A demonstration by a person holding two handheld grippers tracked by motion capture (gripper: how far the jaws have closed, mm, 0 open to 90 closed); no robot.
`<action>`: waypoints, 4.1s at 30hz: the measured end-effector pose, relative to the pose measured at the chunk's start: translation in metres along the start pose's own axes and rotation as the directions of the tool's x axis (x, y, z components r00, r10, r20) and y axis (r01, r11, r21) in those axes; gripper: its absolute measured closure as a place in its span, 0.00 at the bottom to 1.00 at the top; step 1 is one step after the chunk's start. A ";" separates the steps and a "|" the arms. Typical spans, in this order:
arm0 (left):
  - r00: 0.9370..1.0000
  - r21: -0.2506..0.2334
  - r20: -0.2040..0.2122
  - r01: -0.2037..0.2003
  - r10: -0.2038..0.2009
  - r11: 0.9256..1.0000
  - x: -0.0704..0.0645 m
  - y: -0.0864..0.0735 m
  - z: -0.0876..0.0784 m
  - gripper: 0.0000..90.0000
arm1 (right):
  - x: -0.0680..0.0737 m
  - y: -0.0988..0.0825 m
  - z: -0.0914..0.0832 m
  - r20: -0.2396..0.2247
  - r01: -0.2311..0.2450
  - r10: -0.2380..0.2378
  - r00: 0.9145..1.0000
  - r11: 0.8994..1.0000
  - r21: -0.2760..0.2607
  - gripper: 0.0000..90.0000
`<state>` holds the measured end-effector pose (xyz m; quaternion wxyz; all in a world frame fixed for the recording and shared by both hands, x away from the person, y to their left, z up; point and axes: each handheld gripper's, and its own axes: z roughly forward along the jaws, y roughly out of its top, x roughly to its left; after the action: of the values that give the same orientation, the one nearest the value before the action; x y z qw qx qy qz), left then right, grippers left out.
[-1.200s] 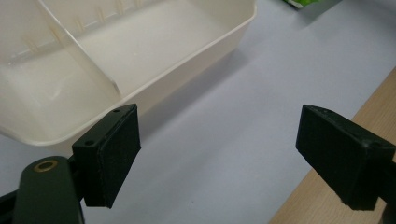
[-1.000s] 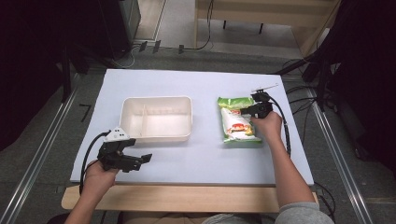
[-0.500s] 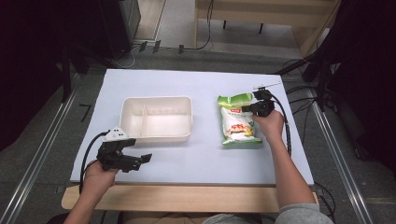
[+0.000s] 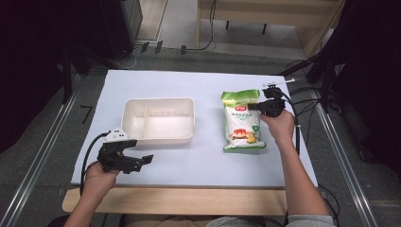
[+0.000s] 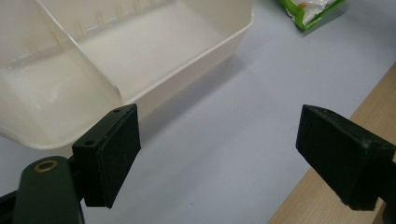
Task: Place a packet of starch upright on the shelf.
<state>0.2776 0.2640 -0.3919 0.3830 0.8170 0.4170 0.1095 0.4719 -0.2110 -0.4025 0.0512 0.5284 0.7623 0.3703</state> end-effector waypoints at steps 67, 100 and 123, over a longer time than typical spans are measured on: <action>1.000 -0.015 0.004 0.017 -0.017 1.000 0.002 0.002 0.003 0.16 | 0.157 0.089 -0.084 -0.103 0.299 -0.313 0.944 0.946 -0.128 1.00; 1.000 -0.029 0.008 0.013 -0.013 0.999 0.003 0.003 0.001 0.16 | 0.256 0.148 -0.039 -0.153 0.391 -0.403 0.902 0.915 -0.103 1.00; 1.000 -0.037 0.029 0.010 -0.009 0.999 0.003 0.003 0.000 0.16 | 0.313 0.136 0.055 -0.236 0.415 -0.405 0.883 0.910 -0.009 1.00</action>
<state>0.2816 0.2654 -0.3898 0.4046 0.8092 0.4132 0.1038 0.4656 0.1036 -0.2600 0.0275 0.3090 0.8650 0.3944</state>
